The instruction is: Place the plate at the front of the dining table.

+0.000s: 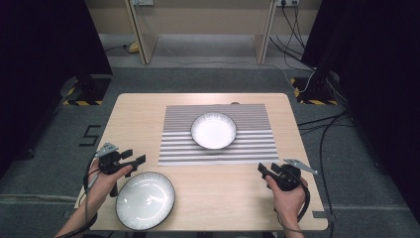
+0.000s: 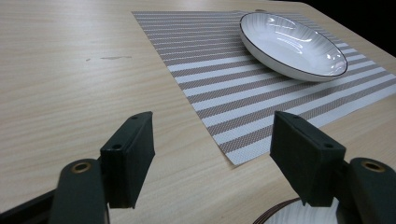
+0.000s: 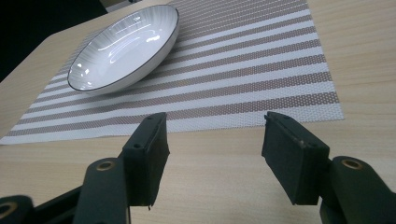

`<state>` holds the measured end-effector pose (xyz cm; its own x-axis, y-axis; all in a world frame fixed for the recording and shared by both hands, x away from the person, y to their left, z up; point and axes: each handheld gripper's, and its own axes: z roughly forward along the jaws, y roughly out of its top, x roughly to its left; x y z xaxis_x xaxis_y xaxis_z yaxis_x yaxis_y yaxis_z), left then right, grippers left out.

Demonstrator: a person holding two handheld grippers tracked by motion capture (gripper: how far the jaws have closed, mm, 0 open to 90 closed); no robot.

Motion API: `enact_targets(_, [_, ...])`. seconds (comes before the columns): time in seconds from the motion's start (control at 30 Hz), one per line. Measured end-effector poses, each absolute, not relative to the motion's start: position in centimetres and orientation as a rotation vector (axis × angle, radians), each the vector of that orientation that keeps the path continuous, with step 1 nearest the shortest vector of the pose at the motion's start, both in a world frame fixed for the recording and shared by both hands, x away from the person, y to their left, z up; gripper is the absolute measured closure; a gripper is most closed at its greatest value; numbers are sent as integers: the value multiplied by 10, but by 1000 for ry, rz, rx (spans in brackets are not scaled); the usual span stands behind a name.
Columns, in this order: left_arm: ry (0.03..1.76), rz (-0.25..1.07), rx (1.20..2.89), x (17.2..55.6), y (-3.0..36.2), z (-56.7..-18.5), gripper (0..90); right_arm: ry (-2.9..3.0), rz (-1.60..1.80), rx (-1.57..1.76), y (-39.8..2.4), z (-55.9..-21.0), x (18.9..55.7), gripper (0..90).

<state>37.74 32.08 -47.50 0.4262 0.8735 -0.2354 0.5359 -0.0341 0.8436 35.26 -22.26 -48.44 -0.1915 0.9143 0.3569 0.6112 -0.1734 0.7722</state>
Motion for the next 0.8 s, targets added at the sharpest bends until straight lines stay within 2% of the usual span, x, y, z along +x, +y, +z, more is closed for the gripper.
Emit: enact_targets(0.8, [1310, 441, 1643, 355, 346, -490, 301, 1708, 1285, 1783, -248, -495, 324, 413])
